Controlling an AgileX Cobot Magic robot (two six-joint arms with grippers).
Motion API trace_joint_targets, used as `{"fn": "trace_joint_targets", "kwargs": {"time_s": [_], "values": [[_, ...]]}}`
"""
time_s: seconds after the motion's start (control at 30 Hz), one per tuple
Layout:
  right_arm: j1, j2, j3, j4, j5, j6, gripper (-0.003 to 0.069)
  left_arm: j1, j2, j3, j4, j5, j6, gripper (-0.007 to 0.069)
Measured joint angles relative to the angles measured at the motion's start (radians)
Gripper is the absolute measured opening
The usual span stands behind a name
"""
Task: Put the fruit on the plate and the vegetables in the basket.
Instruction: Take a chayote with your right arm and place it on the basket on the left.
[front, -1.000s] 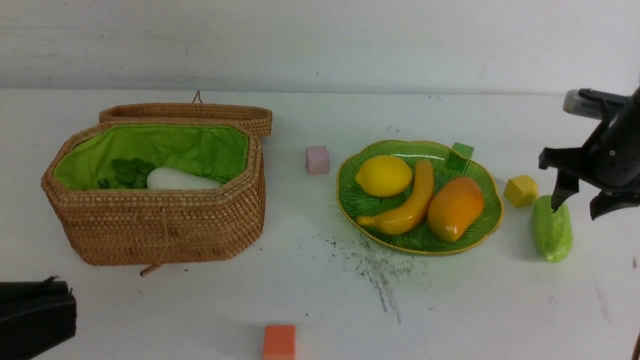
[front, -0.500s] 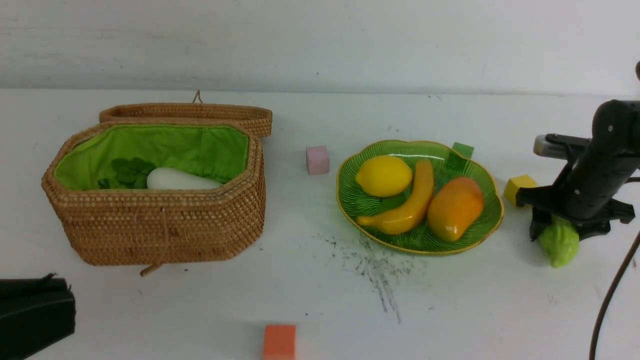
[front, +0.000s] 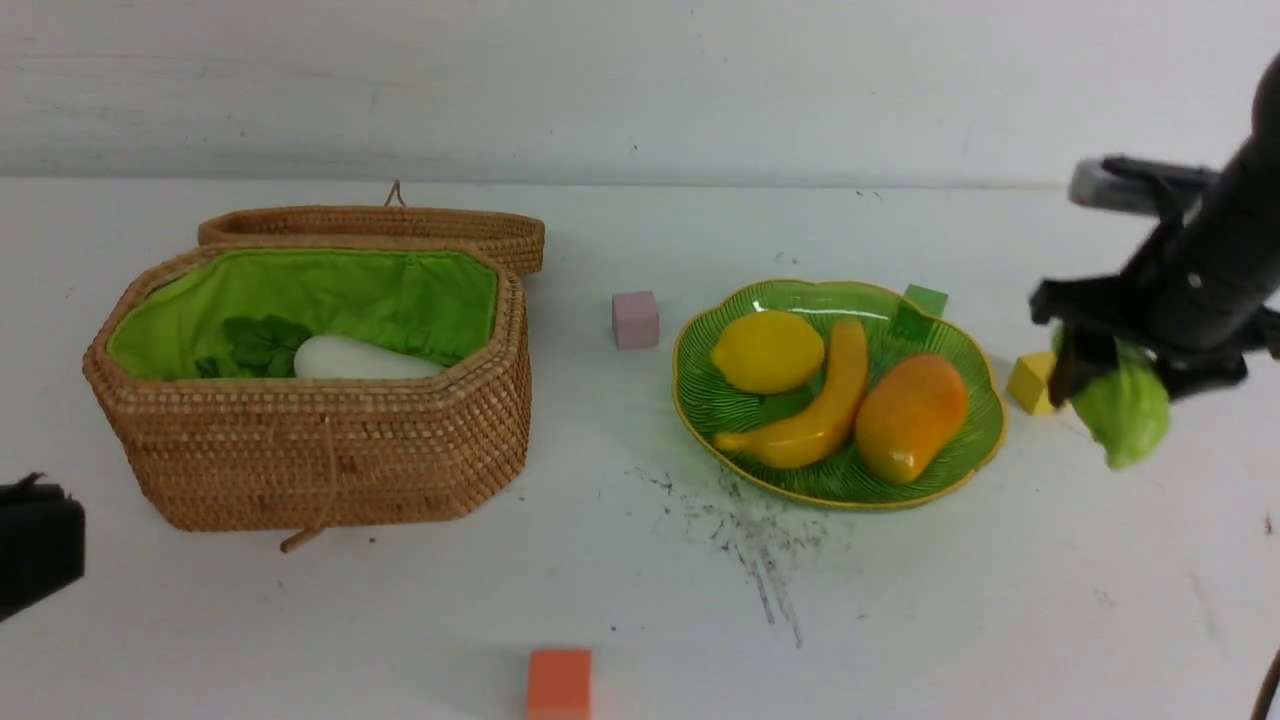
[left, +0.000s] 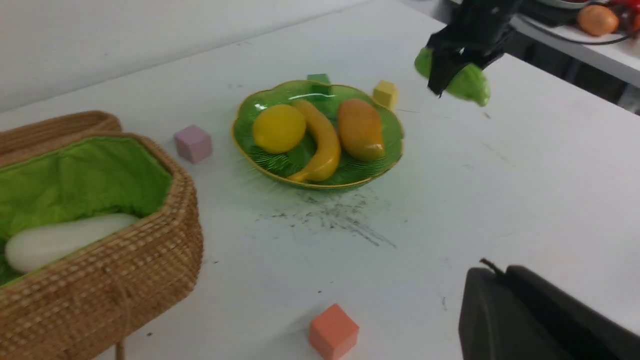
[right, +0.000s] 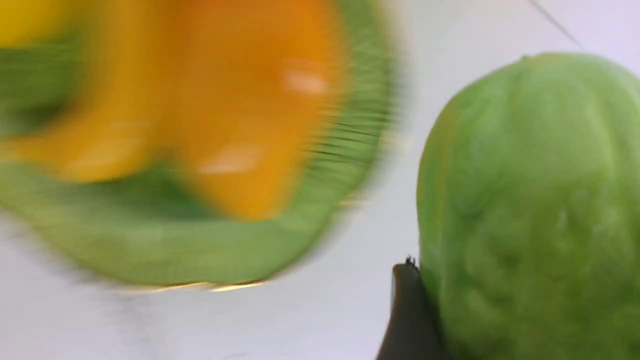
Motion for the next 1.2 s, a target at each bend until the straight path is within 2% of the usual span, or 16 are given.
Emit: {"fn": "trace_joint_targets", "kwargs": {"time_s": [0.17,0.23,0.43,0.53,0.67,0.9,1.03,1.2], "values": [[0.191,-0.020,-0.182,0.031,-0.025,-0.013,0.0436,0.000,0.000,0.000,0.091,0.000,-0.074,0.0015],[0.222,0.000,-0.236,0.027,-0.031,-0.013,0.0436,0.000,0.000,0.000,0.098,0.001,-0.080,0.0015],[0.235,0.117,-0.273,-0.002,-0.049,-0.015,0.0436,0.000,0.000,0.000,0.101,0.021,-0.086,0.0015],[0.242,0.155,-0.272,0.041,-0.050,-0.047,0.0436,0.000,0.000,0.000,0.101,0.048,-0.087,0.0015],[0.317,0.161,-0.317,0.179,-0.126,-0.209,0.0436,0.000,0.000,0.000,0.166,0.080,-0.144,0.0015],[0.530,0.233,-0.522,0.365,-0.365,-0.667,0.0436,0.000,0.000,0.000,0.454,0.084,-0.467,0.0015],[0.608,0.325,-0.569,0.379,-0.527,-0.841,0.0436,0.000,0.000,0.000,0.531,0.091,-0.552,0.0015],[0.666,0.449,-0.570,0.378,-0.714,-0.990,0.0436,0.000,0.000,0.000,0.539,0.121,-0.565,0.0017]]}}
